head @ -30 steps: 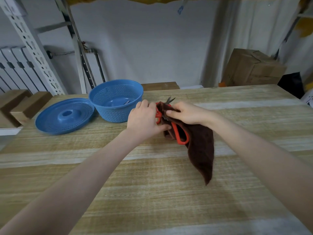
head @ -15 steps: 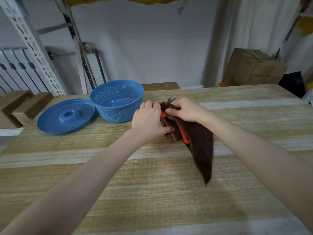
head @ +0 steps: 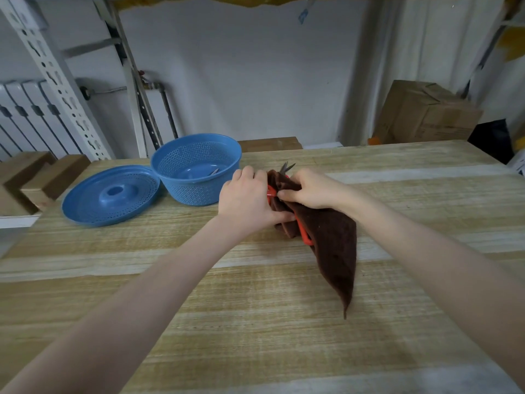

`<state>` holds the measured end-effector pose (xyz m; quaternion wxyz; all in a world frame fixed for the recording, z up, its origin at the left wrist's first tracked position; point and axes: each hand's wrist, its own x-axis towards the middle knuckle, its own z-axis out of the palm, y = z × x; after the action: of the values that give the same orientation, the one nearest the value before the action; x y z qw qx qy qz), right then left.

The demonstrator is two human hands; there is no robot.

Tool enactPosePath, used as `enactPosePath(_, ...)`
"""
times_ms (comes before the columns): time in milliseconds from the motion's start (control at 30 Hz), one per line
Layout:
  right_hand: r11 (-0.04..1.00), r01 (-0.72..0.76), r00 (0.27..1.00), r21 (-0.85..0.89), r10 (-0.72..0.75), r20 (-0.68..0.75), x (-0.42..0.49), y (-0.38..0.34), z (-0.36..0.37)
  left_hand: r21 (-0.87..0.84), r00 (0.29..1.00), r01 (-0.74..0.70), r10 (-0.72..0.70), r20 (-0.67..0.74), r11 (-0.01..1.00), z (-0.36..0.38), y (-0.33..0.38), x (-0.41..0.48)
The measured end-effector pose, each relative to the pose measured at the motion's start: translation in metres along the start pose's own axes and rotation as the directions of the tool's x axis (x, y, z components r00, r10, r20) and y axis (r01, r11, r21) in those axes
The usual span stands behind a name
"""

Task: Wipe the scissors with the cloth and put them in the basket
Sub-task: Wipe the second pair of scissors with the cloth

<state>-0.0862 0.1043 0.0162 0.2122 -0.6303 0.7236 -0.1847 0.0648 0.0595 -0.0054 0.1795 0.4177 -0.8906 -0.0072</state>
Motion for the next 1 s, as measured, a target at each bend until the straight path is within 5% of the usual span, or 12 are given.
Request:
enactPosePath(200,0.996,-0.053,0.993,-0.074,0.045,-0.106,0.008,-0.001,0.007,-0.019,1.000,0.007,-0.006,0.026,1.000,0.005,-0.002,-0.002)
enactPosePath(567,0.927,-0.079,0.931,0.366,0.200,-0.306,0.000,0.011,-0.019,-0.025,0.999,-0.008,0.007,-0.037,1.000,0.001,-0.022,-0.001)
enactPosePath(833,0.995,0.083,0.995,0.058,-0.086,0.055,-0.012,0.002,-0.003,0.009,0.996,-0.064,0.065,-0.062,0.998,-0.003,-0.020,-0.001)
enactPosePath(1000,0.978,0.133,0.987,0.159,-0.146,0.069,-0.010,0.004,-0.008,0.041,0.994,-0.062,0.066,-0.090,0.997,-0.004,-0.019,0.000)
